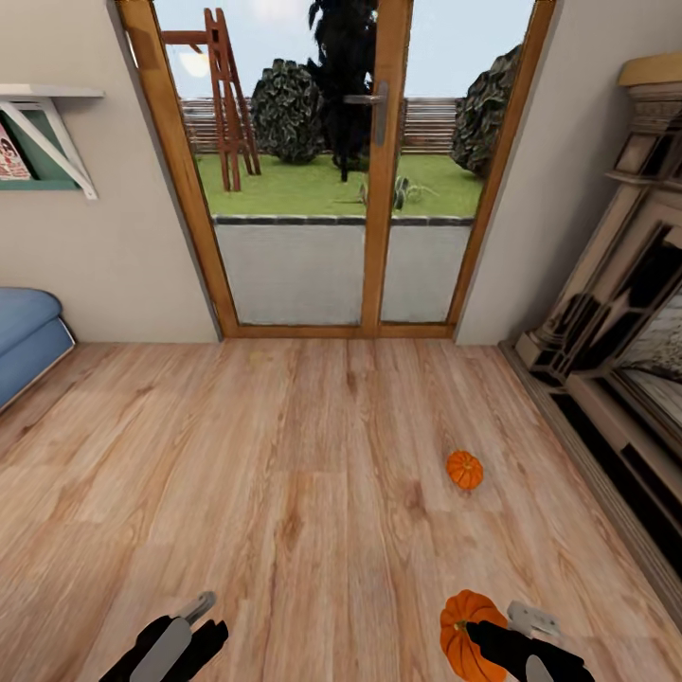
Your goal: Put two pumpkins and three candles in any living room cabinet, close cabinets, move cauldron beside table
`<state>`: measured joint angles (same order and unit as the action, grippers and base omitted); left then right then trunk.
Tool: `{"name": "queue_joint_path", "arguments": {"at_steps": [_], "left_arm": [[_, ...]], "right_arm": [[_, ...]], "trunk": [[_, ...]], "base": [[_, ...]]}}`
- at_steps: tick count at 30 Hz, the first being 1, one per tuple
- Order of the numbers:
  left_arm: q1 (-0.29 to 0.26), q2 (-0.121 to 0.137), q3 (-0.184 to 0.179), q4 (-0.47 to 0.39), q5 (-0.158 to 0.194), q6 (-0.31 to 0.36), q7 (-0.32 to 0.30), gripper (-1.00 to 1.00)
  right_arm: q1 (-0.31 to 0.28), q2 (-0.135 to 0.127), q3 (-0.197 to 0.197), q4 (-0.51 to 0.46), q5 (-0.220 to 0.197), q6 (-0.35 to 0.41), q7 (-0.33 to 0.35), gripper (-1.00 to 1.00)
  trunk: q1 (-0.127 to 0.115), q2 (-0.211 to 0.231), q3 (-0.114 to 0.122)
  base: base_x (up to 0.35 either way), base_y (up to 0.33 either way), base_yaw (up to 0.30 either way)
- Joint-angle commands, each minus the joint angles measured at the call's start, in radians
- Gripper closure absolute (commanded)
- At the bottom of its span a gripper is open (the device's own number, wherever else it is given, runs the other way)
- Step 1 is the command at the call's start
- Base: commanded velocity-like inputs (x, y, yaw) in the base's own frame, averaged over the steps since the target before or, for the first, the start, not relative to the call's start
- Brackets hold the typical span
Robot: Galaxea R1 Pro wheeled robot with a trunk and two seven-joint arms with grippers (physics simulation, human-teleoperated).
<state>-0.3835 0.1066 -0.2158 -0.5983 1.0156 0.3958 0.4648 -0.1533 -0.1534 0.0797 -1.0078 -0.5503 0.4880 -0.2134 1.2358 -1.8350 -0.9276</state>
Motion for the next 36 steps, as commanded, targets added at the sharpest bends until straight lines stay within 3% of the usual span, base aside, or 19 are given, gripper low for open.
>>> {"name": "queue_joint_path", "arguments": {"at_steps": [1, 12, 36], "left_arm": [[0.000, 0.000, 0.000, 0.000, 0.000, 0.000, 0.000, -1.00], [0.000, -0.001, 0.000, 0.000, 0.000, -0.009, 0.000, -1.00], [0.000, -0.001, 0.000, 0.000, 0.001, -0.014, 0.000, -1.00]], "right_arm": [[0.000, 0.000, 0.000, 0.000, 0.000, 0.000, 0.000, 1.00], [0.000, 0.000, -0.003, 0.001, -0.002, 0.001, 0.000, 1.00], [0.000, 0.000, -0.004, 0.005, 0.001, -0.023, 0.000, 1.00]], "trunk": [[0.000, 0.000, 0.002], [0.000, 0.000, 0.018], [0.000, 0.000, 0.019]], "base": [[0.330, 0.093, 0.000], [0.330, 0.015, 0.000], [0.330, 0.000, 0.000]]}}
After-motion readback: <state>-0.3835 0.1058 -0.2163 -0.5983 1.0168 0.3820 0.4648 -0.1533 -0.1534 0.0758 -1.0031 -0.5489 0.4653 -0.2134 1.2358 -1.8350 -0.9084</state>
